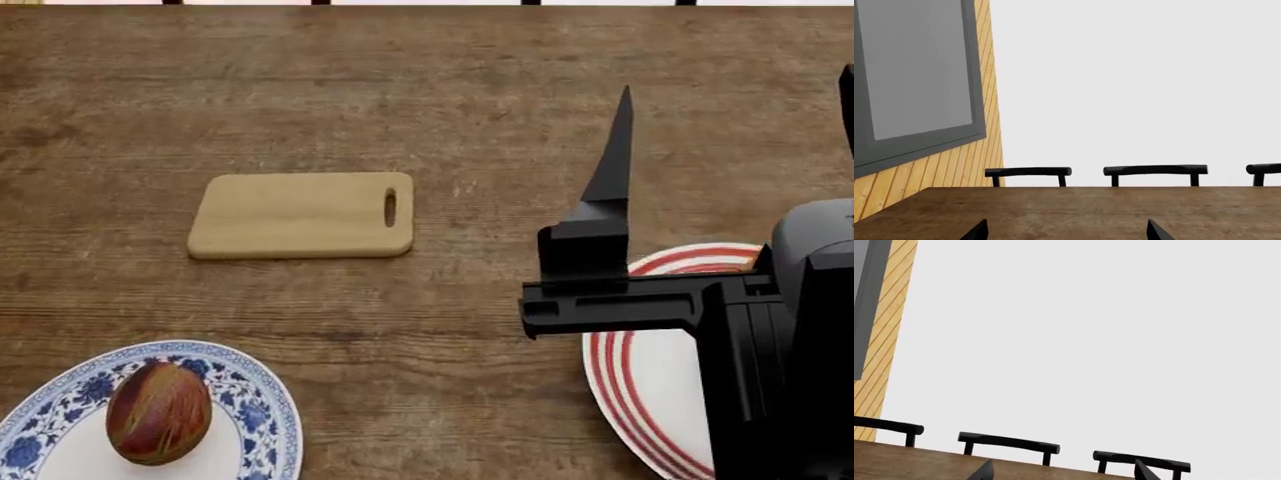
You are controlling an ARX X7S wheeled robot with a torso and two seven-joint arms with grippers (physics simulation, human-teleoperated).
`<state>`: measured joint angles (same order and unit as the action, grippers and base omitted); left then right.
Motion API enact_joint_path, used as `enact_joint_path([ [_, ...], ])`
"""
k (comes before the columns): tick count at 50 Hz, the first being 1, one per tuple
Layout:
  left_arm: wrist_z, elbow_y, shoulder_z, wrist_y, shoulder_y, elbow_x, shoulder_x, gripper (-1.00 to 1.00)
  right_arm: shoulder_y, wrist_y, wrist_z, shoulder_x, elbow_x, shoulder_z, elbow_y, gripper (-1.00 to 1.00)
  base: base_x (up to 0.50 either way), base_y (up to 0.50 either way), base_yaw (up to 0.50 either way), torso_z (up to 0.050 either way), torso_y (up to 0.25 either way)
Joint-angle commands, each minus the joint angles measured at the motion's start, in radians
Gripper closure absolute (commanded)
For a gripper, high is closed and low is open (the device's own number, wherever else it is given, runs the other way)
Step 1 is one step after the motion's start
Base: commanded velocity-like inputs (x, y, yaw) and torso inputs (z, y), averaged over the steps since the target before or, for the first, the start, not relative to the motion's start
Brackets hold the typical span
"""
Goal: Place all breads on the cutting board.
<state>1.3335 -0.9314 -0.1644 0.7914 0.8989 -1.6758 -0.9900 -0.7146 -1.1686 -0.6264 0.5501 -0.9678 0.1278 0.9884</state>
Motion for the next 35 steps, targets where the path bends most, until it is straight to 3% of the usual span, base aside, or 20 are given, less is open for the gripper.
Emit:
enact_joint_path([
  [1,0.003,-0.001,0.000,-0.002,0.002,-0.002,-0.002,-1.00,0.002,0.012,-0.014,0.014,-0.014,-0.006,-0.001,-1.00,0.22,0.00,0.00,0.000,0.000],
  [35,0.006,-0.002,0.005,-0.012,-0.015,0.008,-0.008,-1.00,0.016,0.060,-0.035,0.051,-0.020,-0.037,-0.004,-1.00,0.17,0.07,0.00,0.000,0.001],
])
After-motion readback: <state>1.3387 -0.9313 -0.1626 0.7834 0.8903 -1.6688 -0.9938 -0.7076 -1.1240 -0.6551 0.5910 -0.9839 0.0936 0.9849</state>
